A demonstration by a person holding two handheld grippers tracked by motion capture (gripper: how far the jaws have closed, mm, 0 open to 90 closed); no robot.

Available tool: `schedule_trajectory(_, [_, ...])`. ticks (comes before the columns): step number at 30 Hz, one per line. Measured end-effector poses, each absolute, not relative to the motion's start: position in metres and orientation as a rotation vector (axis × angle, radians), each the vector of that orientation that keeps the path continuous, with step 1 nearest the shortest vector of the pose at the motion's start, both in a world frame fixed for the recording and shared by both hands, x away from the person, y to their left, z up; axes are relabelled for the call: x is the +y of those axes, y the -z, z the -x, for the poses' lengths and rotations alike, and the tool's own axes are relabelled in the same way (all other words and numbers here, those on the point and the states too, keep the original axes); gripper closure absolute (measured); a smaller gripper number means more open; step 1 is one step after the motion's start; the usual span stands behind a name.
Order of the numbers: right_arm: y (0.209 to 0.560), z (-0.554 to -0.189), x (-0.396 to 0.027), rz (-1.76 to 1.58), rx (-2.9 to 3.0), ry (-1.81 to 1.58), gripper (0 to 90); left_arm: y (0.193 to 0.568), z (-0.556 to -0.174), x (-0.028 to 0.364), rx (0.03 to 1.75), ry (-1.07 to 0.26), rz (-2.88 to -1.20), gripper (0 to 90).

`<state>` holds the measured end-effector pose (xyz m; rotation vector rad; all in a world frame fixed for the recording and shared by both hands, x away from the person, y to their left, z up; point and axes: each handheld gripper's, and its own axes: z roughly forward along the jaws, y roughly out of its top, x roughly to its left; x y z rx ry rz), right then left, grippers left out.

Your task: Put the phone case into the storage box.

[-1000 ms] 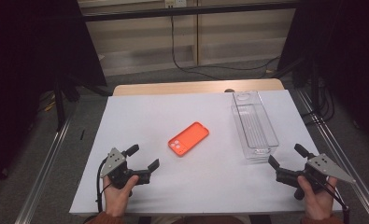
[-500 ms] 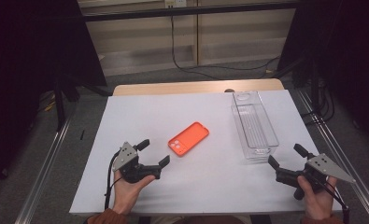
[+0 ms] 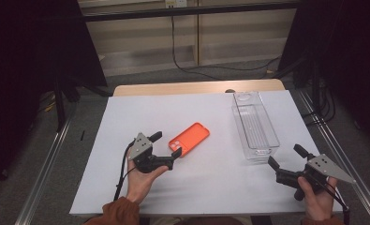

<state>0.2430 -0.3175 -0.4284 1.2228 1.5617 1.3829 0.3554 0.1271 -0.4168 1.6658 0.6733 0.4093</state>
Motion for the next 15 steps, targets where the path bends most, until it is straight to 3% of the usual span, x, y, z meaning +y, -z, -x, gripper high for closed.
schedule_trajectory(15, [0.429,-0.243,-0.318,-1.222,1.565,-1.383,0.0,0.413,-0.368,0.118,0.626,-0.393,-1.67,12.8])
